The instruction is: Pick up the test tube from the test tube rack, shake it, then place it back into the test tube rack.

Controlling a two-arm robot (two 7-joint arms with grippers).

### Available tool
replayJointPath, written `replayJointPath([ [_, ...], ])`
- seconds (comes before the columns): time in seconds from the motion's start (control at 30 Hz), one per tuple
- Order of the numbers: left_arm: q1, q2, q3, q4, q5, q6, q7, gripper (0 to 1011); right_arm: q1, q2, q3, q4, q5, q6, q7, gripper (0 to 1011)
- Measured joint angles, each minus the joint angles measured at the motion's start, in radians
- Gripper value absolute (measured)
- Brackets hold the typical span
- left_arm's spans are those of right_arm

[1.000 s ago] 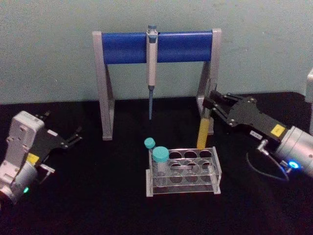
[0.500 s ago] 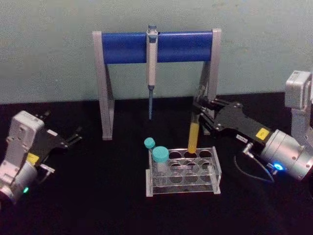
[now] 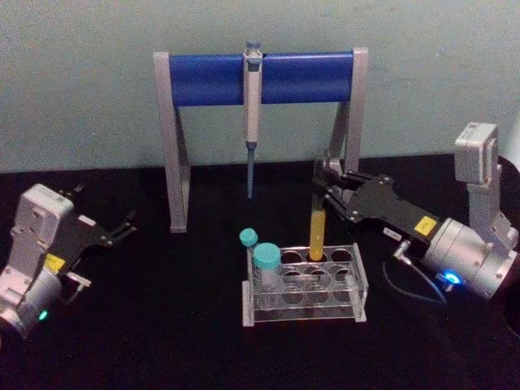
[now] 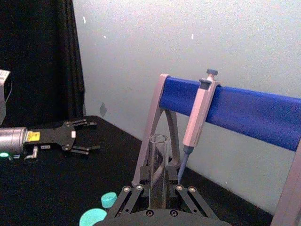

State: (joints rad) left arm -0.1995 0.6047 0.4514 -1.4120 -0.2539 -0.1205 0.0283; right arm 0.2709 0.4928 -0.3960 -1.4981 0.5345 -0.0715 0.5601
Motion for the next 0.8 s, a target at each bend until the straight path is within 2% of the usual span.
replayJointPath([
  [0.8,0.000,0.000,0.000,0.000,0.000,0.000,0.000,1001,0.034,-0.016,-0.033,0.074,-0.014,0.039,0.015,220],
])
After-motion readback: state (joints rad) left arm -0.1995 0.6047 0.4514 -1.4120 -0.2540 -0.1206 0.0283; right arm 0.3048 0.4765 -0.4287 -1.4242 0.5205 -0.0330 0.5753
